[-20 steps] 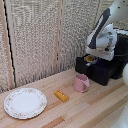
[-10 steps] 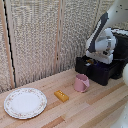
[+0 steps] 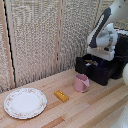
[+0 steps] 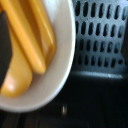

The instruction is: Please go towards the air fryer and gently seize its handle using your gripper. Slowly reveal the interior of the air fryer by pulling the handle outward. Head to the bowl filled with hot dogs and firmly but gently grasp it. Carefully place it inside the now-open air fryer.

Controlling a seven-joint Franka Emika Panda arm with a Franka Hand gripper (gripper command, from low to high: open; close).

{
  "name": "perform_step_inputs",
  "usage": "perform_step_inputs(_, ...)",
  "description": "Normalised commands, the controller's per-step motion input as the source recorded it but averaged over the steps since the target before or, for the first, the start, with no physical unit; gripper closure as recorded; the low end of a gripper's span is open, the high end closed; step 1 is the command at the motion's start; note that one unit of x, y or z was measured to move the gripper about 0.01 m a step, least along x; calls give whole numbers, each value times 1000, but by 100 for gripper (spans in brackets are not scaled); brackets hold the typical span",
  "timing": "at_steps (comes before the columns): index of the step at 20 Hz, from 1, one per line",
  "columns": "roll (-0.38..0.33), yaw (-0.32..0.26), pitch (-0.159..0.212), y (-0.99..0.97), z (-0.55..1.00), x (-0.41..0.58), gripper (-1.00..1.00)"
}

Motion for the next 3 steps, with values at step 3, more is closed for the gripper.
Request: perform_step_inputs(3,36,-180,35,2,429,-10,-100)
